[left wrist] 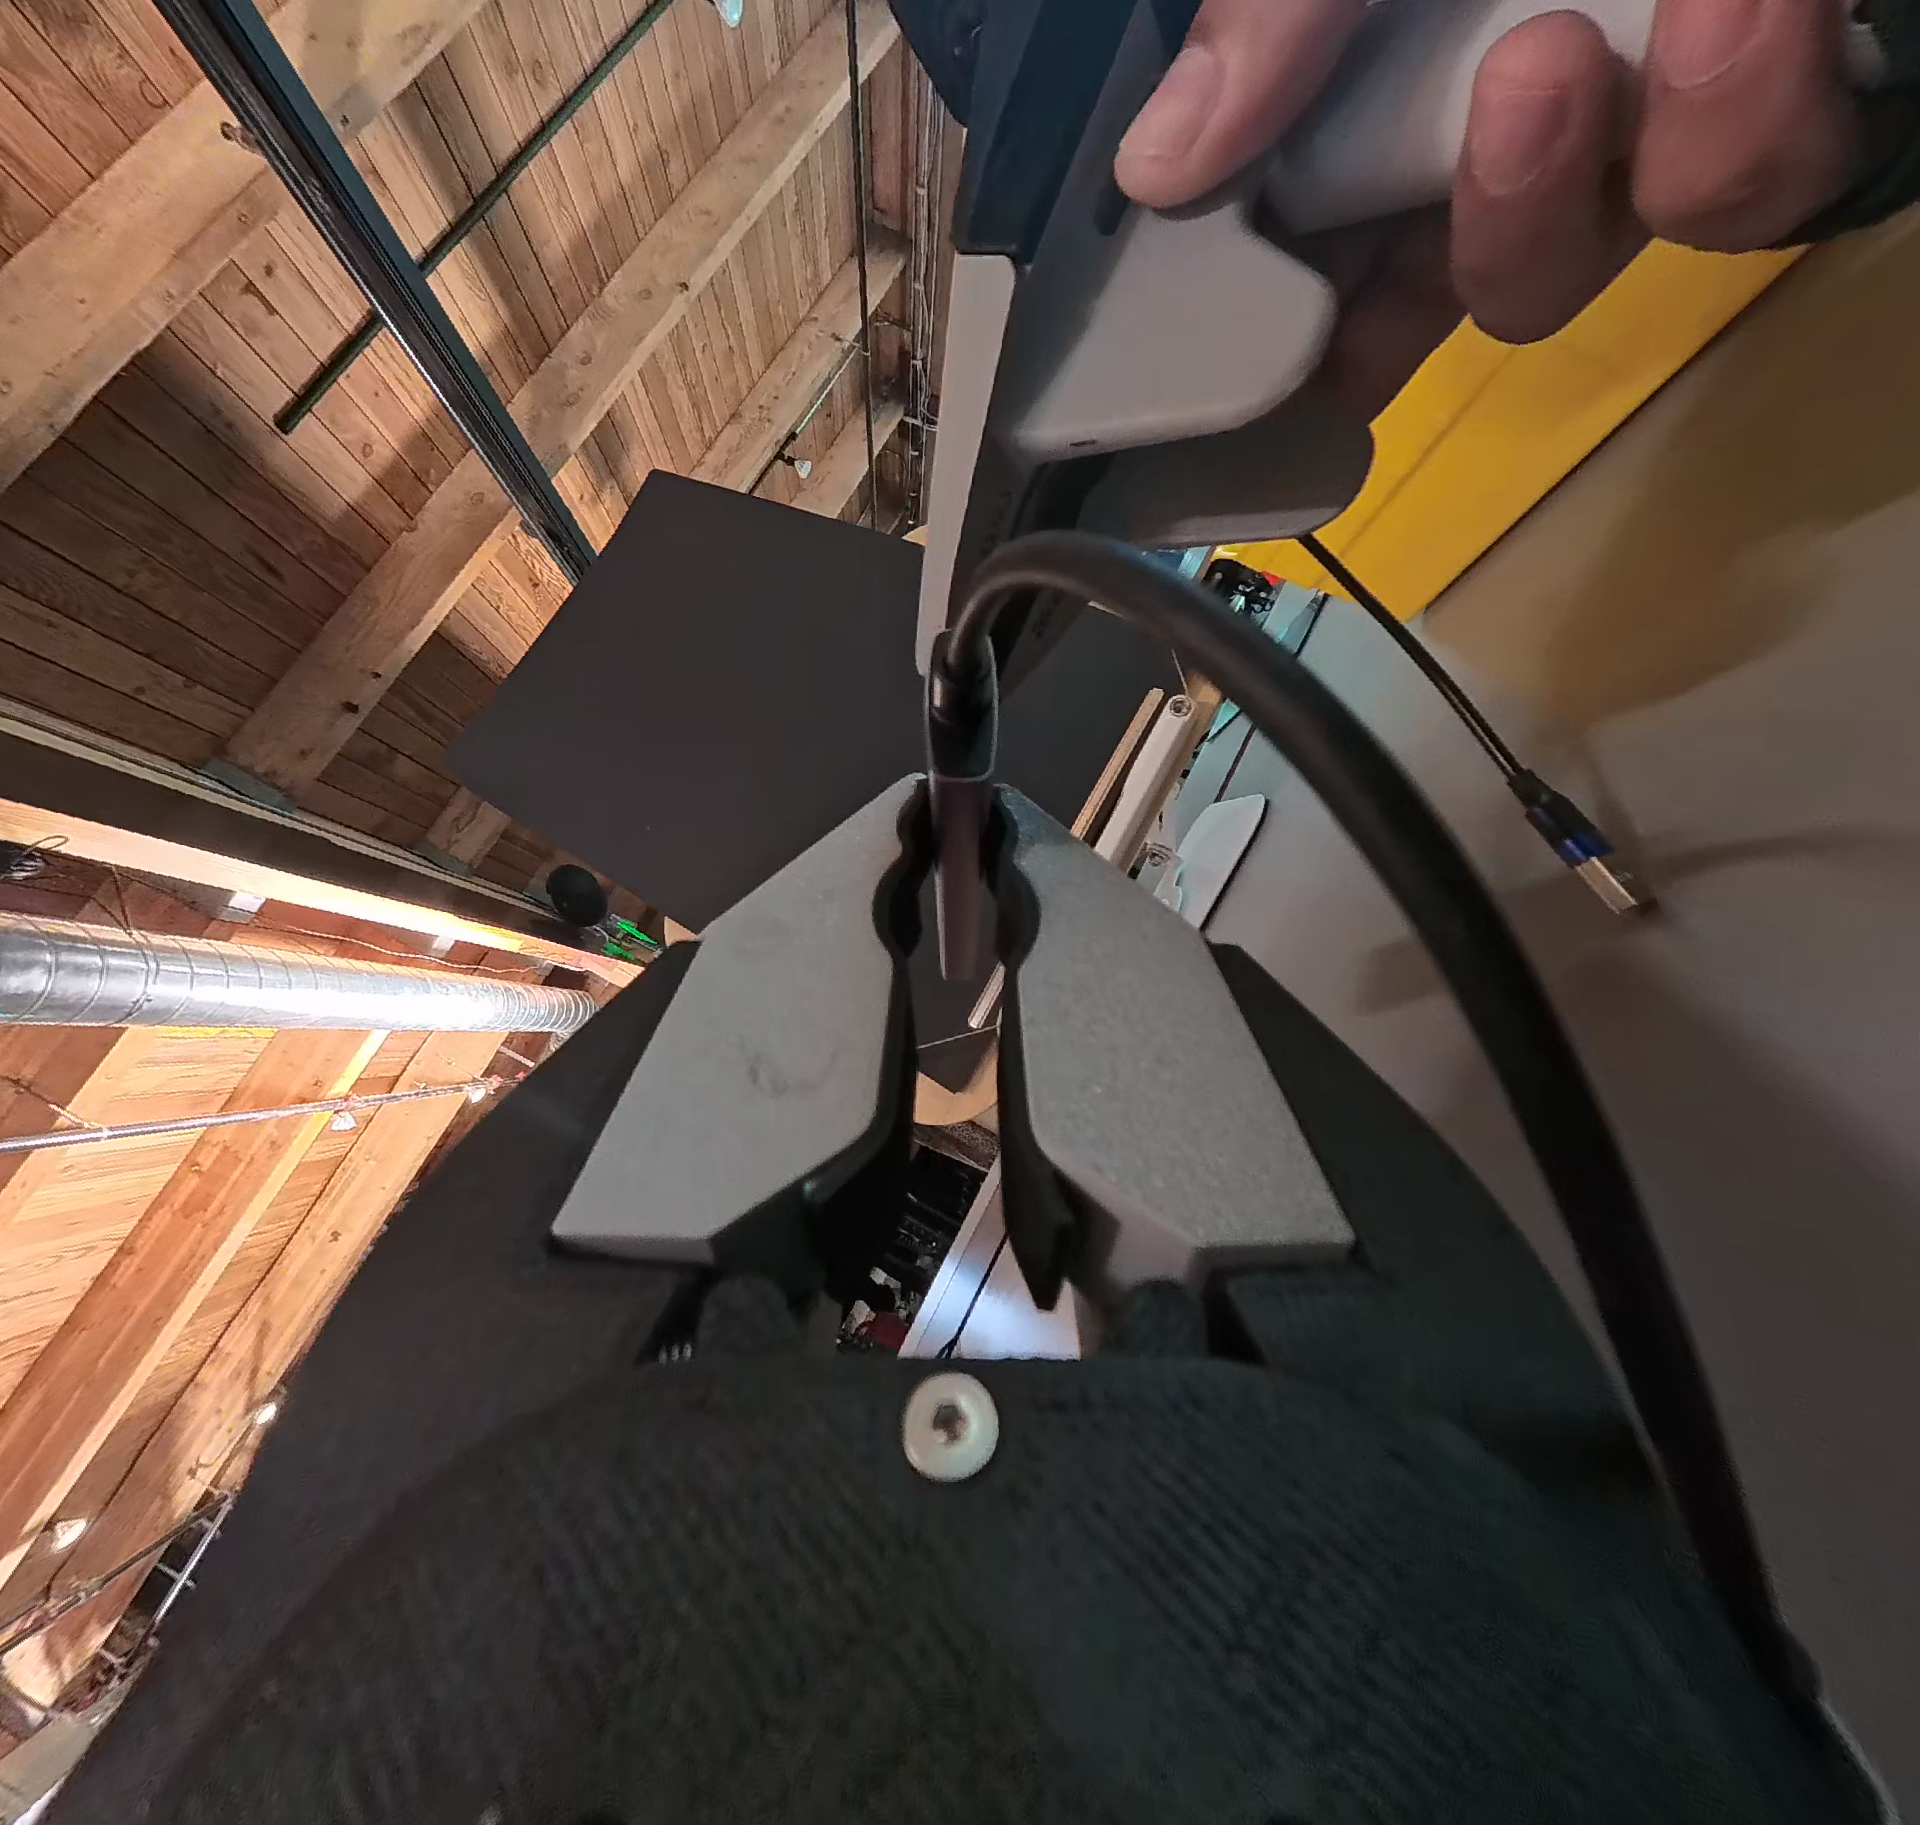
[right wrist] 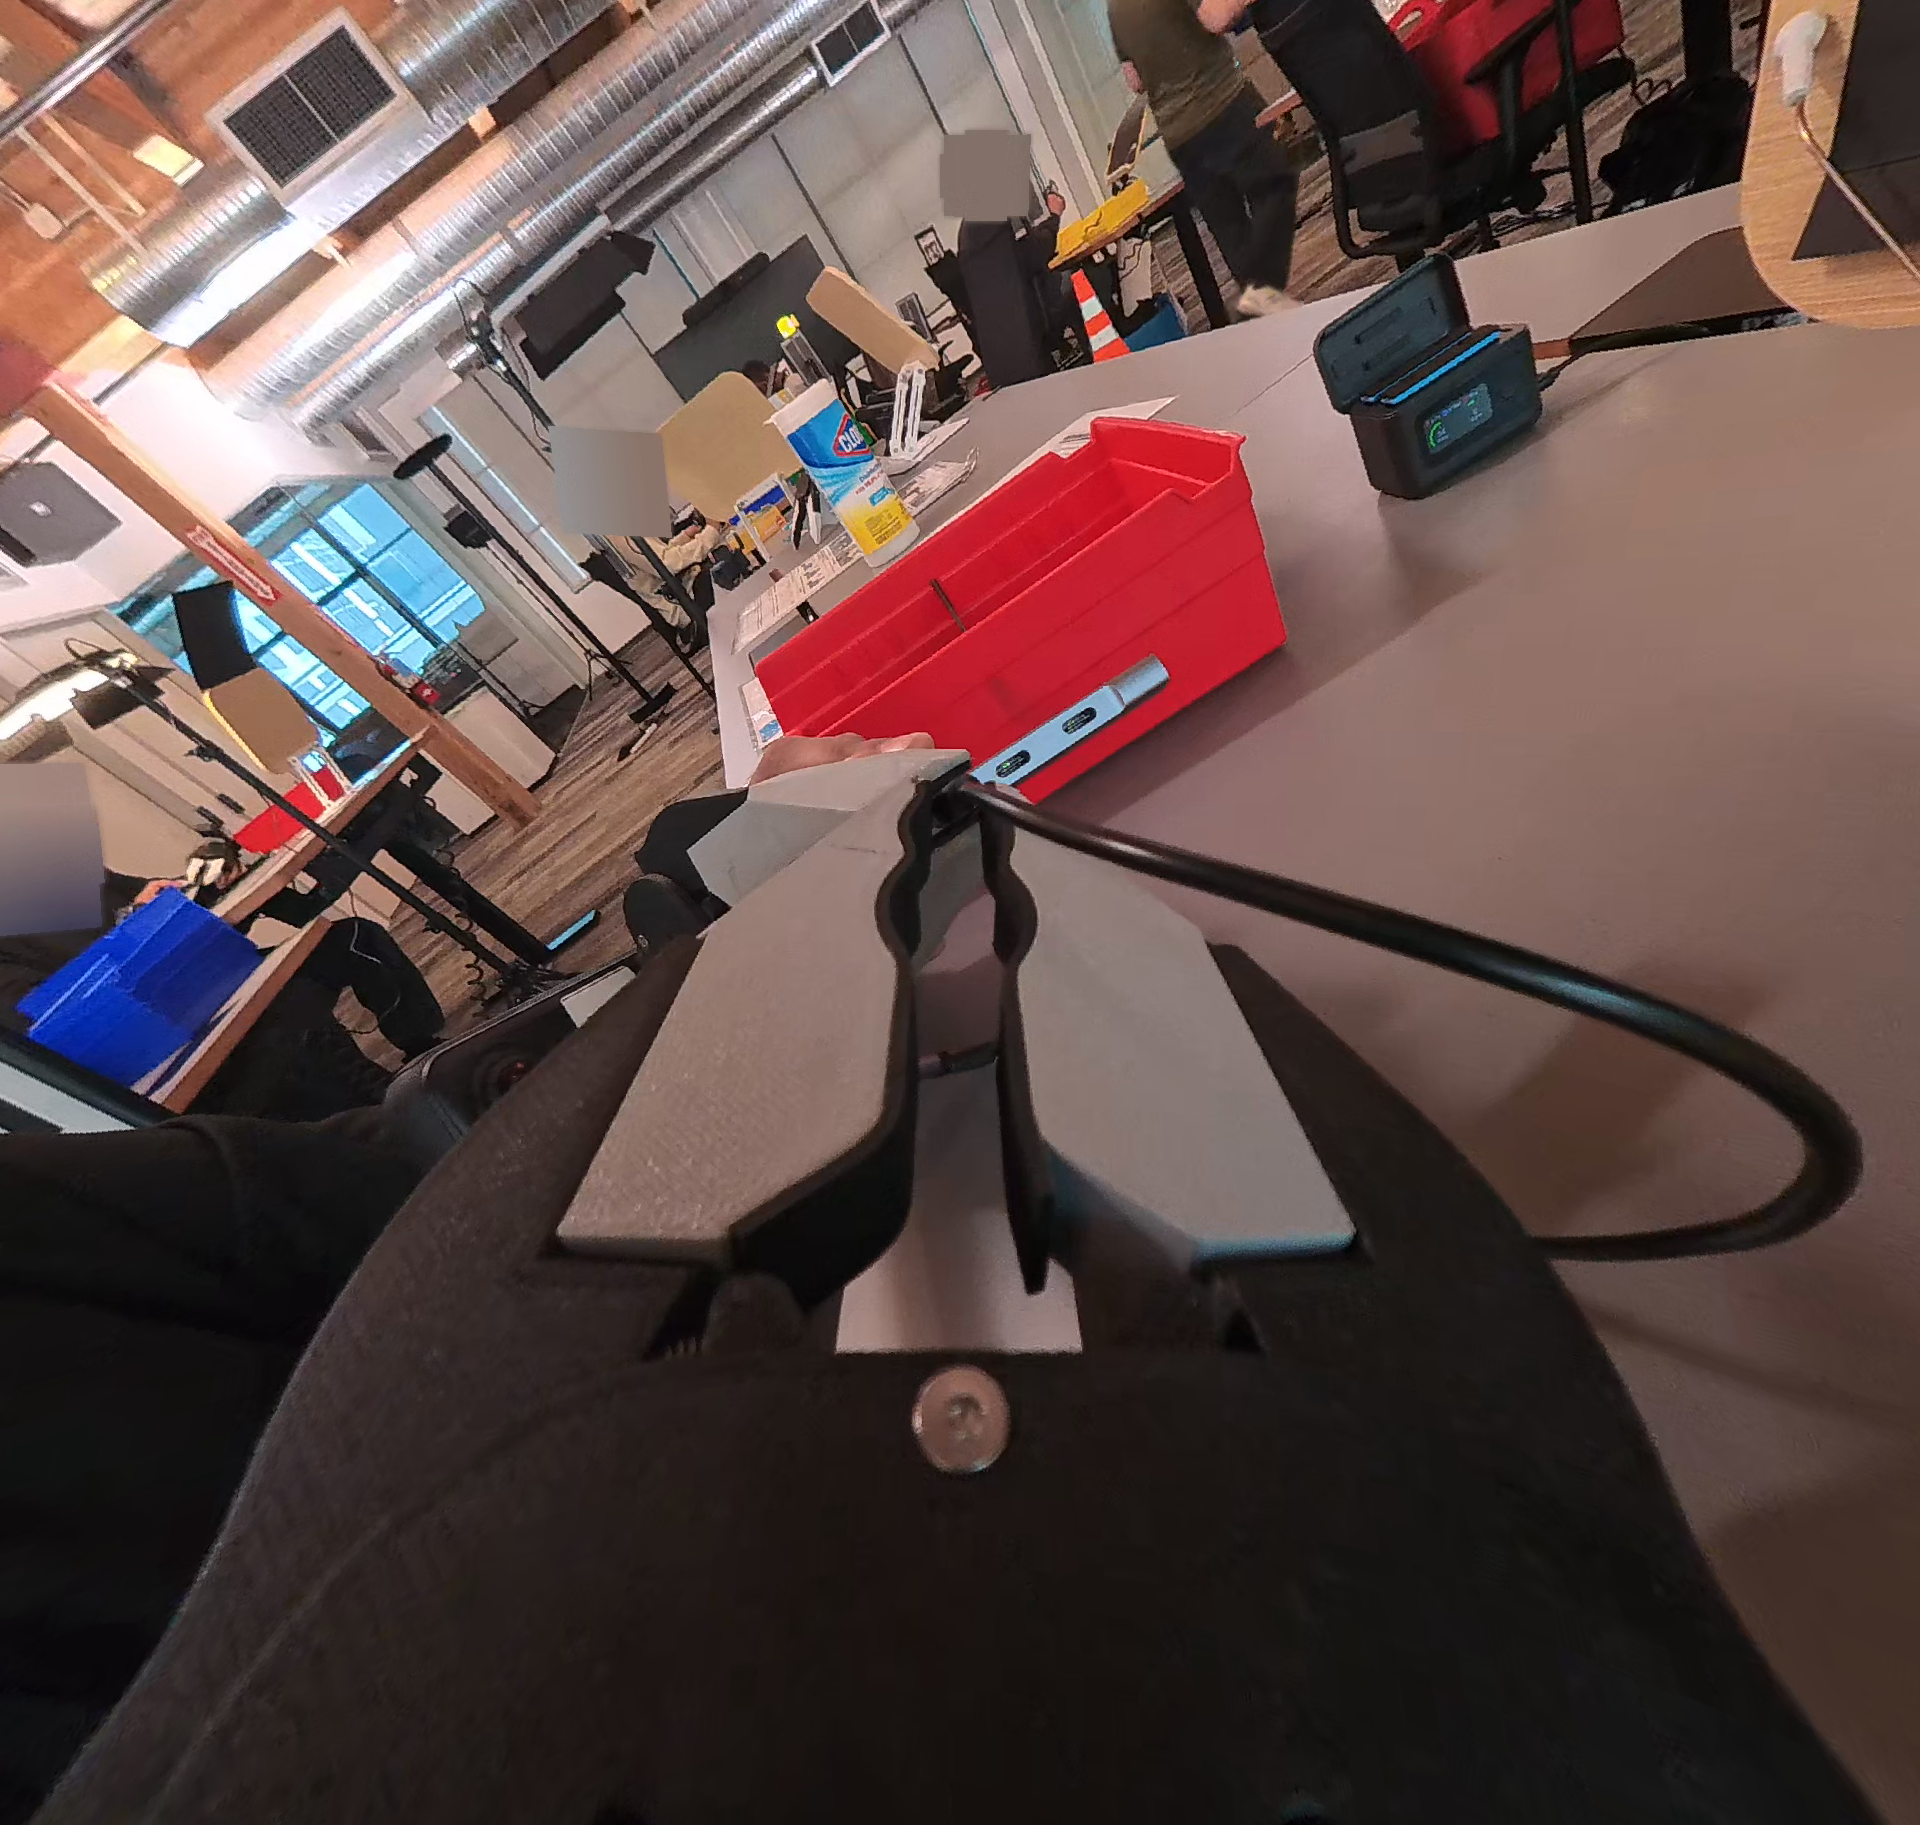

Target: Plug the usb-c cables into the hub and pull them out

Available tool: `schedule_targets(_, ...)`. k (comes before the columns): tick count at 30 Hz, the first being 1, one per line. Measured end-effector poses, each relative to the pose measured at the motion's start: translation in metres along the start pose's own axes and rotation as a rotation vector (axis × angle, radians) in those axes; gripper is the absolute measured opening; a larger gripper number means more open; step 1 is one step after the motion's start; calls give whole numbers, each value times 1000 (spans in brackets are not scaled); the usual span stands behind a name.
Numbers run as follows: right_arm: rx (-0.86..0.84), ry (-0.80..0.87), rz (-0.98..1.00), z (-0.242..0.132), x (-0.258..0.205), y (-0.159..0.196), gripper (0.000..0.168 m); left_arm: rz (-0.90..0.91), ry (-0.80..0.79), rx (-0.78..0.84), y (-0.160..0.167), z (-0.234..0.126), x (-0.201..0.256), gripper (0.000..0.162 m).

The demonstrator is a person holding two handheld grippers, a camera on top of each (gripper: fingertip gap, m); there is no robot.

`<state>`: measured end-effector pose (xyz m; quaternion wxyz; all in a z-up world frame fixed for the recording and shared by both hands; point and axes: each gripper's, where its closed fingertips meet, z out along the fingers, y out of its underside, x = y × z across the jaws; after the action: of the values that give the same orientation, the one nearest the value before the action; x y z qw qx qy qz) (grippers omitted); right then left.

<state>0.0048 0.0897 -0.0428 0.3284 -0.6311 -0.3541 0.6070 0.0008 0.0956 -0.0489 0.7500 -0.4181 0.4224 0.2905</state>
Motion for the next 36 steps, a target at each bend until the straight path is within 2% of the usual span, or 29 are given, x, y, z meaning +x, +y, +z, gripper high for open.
schedule_targets(36,-6,7,-12,-2,1,2,5,13,10,-2,-1,1,1,7)
